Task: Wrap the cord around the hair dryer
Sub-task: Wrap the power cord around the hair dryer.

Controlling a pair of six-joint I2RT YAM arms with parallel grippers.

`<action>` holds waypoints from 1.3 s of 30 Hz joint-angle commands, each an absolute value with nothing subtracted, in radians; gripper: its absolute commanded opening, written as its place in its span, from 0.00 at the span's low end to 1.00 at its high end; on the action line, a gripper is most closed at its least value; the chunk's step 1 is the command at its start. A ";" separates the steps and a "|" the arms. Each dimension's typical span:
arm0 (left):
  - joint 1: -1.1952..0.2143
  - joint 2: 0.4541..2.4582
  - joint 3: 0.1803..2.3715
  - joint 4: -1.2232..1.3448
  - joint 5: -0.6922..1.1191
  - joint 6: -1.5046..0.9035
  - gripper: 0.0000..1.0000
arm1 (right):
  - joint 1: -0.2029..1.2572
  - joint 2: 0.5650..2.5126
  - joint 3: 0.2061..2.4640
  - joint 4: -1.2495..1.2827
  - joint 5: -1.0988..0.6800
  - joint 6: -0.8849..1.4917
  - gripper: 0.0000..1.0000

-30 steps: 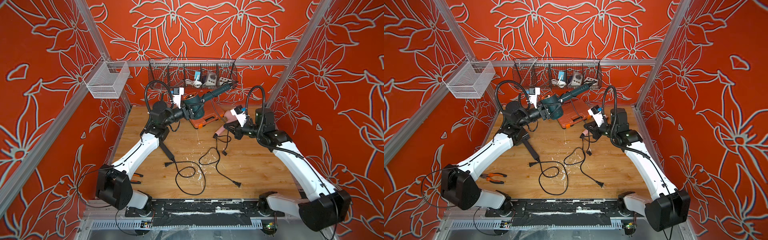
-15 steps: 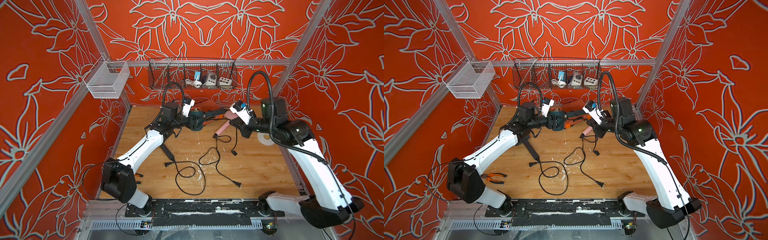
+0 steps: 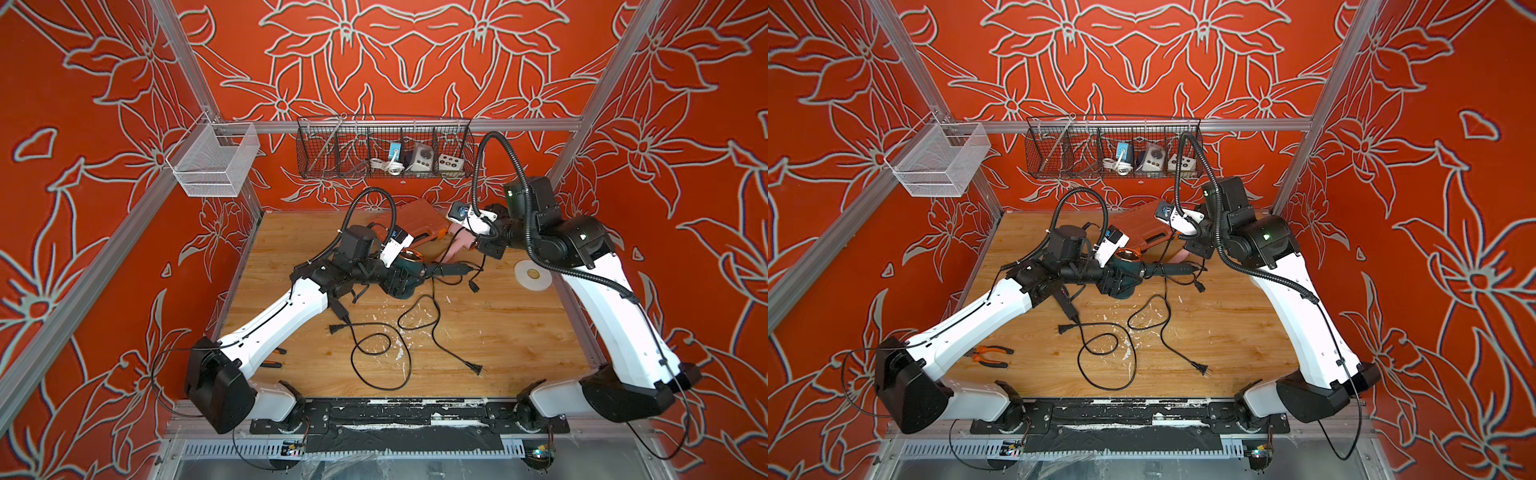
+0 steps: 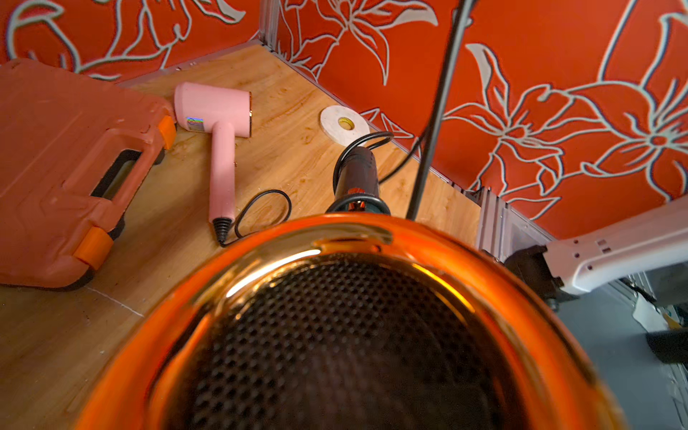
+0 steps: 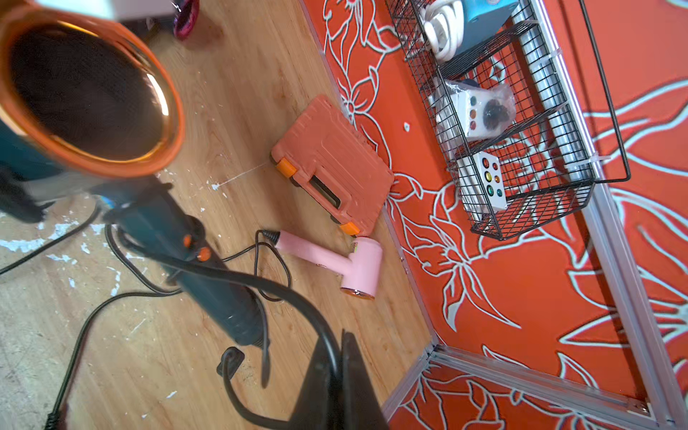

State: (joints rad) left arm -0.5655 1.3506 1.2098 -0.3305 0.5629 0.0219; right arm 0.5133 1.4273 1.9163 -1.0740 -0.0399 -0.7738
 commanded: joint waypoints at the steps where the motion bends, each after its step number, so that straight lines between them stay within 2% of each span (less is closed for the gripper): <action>1: -0.577 1.314 1.221 -0.509 0.564 0.128 0.00 | 0.511 1.433 1.945 -0.966 0.024 -0.894 0.00; 7: -0.582 1.282 1.264 -0.602 0.524 0.189 0.00 | 0.509 1.444 1.911 -0.925 0.032 -0.932 0.00; 15: -0.607 1.284 1.333 -0.700 0.563 0.253 0.00 | 0.511 1.453 1.891 -0.878 0.024 -0.966 0.00; 20: -0.617 1.276 1.339 -0.713 0.448 0.274 0.00 | 0.512 1.443 1.919 -0.928 -0.008 -0.957 0.00; 25: -0.617 1.270 1.351 -0.721 0.413 0.287 0.00 | 0.513 1.426 1.935 -0.975 -0.010 -0.962 0.00; 32: -0.627 1.258 1.369 -0.723 0.494 0.286 0.00 | 0.513 1.420 1.859 -0.922 0.001 -0.989 0.00; 37: -0.655 1.273 1.406 -0.797 0.599 0.300 0.00 | 0.505 1.418 1.770 -0.785 0.031 -1.019 0.00; 39: -0.677 1.275 1.404 -0.803 0.638 0.298 0.00 | 0.495 1.429 1.777 -0.770 -0.010 -1.004 0.00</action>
State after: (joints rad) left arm -0.6388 1.2922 1.3869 -0.6907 0.4999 0.2550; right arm 0.5240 1.4357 1.7718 -0.9276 -0.0463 -0.9863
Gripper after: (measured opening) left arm 0.733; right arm 0.071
